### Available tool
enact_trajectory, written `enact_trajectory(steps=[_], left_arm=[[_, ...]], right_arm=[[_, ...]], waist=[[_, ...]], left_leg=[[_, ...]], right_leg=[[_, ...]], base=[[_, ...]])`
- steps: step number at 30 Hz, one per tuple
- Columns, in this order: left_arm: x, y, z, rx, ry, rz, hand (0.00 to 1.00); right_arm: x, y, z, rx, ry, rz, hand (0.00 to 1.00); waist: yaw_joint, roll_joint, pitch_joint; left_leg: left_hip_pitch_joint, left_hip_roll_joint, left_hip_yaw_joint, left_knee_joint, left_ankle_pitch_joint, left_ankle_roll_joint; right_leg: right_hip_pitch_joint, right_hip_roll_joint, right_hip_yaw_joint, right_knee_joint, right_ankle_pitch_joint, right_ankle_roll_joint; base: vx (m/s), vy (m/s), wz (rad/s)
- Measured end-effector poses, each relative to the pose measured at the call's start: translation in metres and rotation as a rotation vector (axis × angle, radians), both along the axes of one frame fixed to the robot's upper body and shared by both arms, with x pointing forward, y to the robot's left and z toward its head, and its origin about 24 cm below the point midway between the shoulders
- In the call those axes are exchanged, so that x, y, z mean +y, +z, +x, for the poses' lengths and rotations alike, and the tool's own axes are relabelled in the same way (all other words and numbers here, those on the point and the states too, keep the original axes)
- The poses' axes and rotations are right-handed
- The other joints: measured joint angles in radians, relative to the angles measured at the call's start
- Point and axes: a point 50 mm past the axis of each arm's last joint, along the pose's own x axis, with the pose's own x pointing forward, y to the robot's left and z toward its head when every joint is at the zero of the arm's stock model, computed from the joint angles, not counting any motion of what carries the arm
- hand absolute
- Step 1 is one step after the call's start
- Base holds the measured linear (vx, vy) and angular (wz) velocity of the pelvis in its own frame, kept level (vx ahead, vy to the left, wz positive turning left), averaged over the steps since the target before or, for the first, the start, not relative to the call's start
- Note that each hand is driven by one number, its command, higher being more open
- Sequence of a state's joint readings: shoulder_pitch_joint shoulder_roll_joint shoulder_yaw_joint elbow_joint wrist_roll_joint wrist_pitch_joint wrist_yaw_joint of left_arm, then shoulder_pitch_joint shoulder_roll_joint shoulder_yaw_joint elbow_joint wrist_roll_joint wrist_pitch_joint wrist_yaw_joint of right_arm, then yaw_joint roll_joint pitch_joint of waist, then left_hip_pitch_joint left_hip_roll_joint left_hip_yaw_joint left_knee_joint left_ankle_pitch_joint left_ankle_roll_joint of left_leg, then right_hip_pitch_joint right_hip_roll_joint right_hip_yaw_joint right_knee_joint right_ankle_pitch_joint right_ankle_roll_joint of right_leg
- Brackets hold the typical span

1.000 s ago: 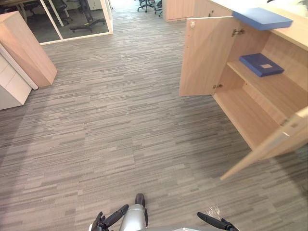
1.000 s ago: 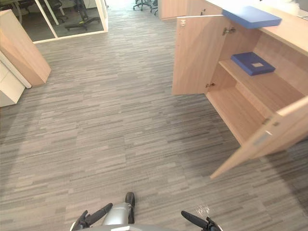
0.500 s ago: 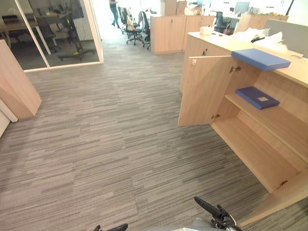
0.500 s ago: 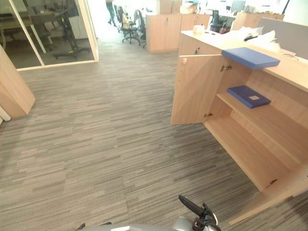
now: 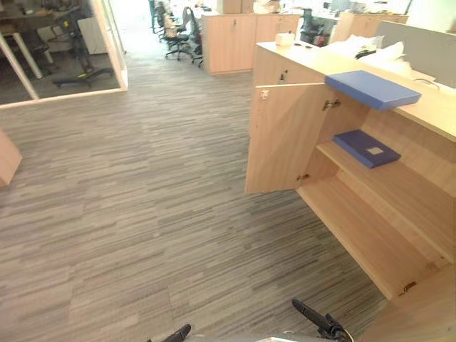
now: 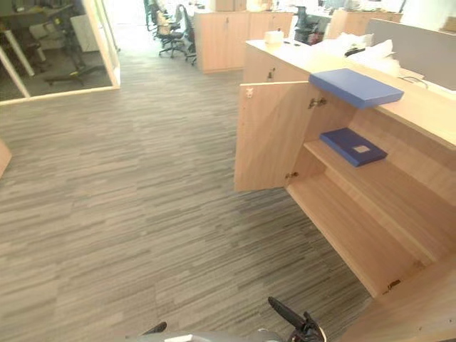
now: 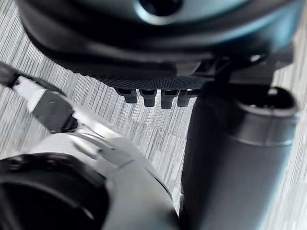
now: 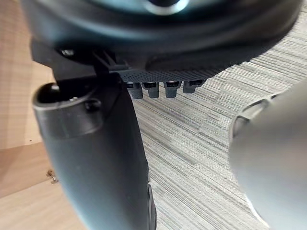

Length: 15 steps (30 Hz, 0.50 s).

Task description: Walk over to the cabinet, pick up the folder, carry it to the office cabinet, place the folder inside the office cabinet, then close the office cabinet door

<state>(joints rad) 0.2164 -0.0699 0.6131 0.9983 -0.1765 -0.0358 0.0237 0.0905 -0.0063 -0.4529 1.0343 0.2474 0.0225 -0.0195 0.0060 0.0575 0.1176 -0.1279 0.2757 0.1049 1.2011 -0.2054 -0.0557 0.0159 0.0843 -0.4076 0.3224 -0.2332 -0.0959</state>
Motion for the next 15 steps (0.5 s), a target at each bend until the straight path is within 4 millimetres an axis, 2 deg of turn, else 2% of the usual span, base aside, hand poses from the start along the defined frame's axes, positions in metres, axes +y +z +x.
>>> enact_trajectory(steps=[1, 3, 5, 6, 7, 8, 9, 10, 11, 12, 13, 14, 15], left_arm=[[0.003, 0.002, 0.003, -0.018, 0.008, 0.009, 1.00], [0.007, 0.003, 0.007, -0.032, 0.008, 0.025, 1.00], [0.005, 0.003, 0.009, -0.035, 0.009, 0.024, 1.00], [0.004, 0.003, 0.009, -0.030, 0.017, 0.028, 1.00], [0.001, 0.003, 0.008, -0.023, 0.030, 0.028, 1.00], [0.000, 0.002, 0.009, -0.019, 0.039, 0.029, 1.00], [-0.002, 0.002, 0.007, -0.010, 0.045, 0.021, 1.00], [-0.004, 0.000, 0.003, 0.010, 0.056, 0.015, 1.00], [-0.003, 0.000, 0.002, 0.015, 0.059, 0.016, 1.00], [0.001, 0.000, 0.000, 0.025, 0.058, 0.027, 1.00], [0.003, 0.000, -0.002, 0.034, 0.056, 0.030, 1.00], [0.006, 0.000, -0.002, 0.036, 0.046, 0.038, 1.00], [0.006, 0.000, -0.002, 0.039, 0.036, 0.040, 1.00]], right_arm=[[0.003, -0.002, -0.003, 0.021, 0.000, 0.015, 1.00], [0.007, -0.004, -0.004, 0.044, 0.008, 0.030, 1.00], [0.008, -0.004, -0.001, 0.043, 0.023, 0.030, 1.00], [0.008, -0.003, 0.002, 0.040, 0.024, 0.029, 1.00], [0.006, -0.003, 0.003, 0.039, 0.024, 0.025, 1.00], [0.006, -0.003, 0.003, 0.039, 0.024, 0.021, 1.00], [0.003, -0.002, 0.003, 0.038, 0.024, 0.013, 1.00], [0.002, -0.002, 0.002, 0.037, 0.024, 0.007, 1.00], [0.003, -0.002, 0.003, 0.033, 0.024, 0.007, 1.00], [0.007, -0.001, 0.005, 0.016, 0.024, 0.016, 1.00], [0.007, 0.000, 0.007, 0.000, 0.022, 0.014, 1.00], [0.006, 0.001, 0.010, -0.017, 0.019, 0.009, 1.00], [0.005, 0.002, 0.011, -0.026, 0.013, 0.005, 1.00]], waist=[[0.011, -0.019, 0.000], [0.025, -0.035, -0.001], [0.028, -0.046, -0.002], [0.036, -0.043, -0.001], [0.039, -0.039, -0.006], [0.042, -0.033, -0.011], [0.042, -0.020, -0.021], [0.044, -0.014, -0.033], [0.050, -0.017, -0.038], [0.058, -0.040, -0.049], [0.066, -0.050, -0.051], [0.067, -0.062, -0.050], [0.063, -0.064, -0.049]], left_leg=[[-0.034, -0.019, 0.004, -0.023, -0.017, -0.001], [-0.077, -0.043, -0.008, -0.138, -0.056, 0.001], [-0.098, -0.072, -0.044, -0.364, -0.075, -0.007], [-0.095, -0.093, -0.095, -0.551, -0.072, -0.013], [-0.093, -0.124, -0.187, -0.706, -0.058, -0.018], [-0.093, -0.134, -0.233, -0.761, -0.043, -0.018], [-0.091, -0.138, -0.259, -0.803, 0.004, -0.037], [-0.062, -0.150, -0.232, -0.812, 0.087, -0.049], [-0.050, -0.159, -0.209, -0.811, 0.093, -0.057], [-0.005, -0.192, -0.134, -0.833, 0.074, -0.025], [0.032, -0.214, -0.084, -0.853, 0.072, -0.013], [0.092, -0.249, -0.034, -0.887, 0.068, 0.015], [0.125, -0.263, -0.016, -0.908, 0.066, 0.028]], right_leg=[[0.036, 0.001, 0.039, -0.031, 0.002, 0.004], [0.082, -0.004, 0.098, -0.072, 0.008, 0.024], [0.115, -0.018, 0.146, -0.099, 0.010, 0.037], [0.127, -0.031, 0.182, -0.104, 0.006, 0.044], [0.130, -0.042, 0.208, -0.103, -0.002, 0.058], [0.130, -0.048, 0.222, -0.100, -0.008, 0.069], [0.132, -0.062, 0.247, -0.090, -0.023, 0.094], [0.133, -0.092, 0.265, -0.055, -0.043, 0.128], [0.121, -0.116, 0.273, -0.019, -0.053, 0.144], [0.061, -0.190, 0.279, 0.119, -0.073, 0.168], [0.010, -0.242, 0.274, 0.241, -0.073, 0.160], [-0.046, -0.322, 0.238, 0.391, -0.047, 0.113], [-0.063, -0.365, 0.196, 0.455, -0.025, 0.070]], base=[[0.40, 0.059, -0.79], [0.36, 0.087, -0.89], [0.28, 0.132, -0.85], [0.31, 0.196, -0.83], [0.32, 0.216, -0.84], [0.35, 0.255, -0.76], [0.40, 0.313, -0.81], [0.42, 0.337, -0.86], [0.41, 0.375, -1.07], [0.36, 0.381, -1.07], [0.40, 0.453, -1.28], [0.30, 0.362, -0.88], [0.26, 0.327, -0.74]])
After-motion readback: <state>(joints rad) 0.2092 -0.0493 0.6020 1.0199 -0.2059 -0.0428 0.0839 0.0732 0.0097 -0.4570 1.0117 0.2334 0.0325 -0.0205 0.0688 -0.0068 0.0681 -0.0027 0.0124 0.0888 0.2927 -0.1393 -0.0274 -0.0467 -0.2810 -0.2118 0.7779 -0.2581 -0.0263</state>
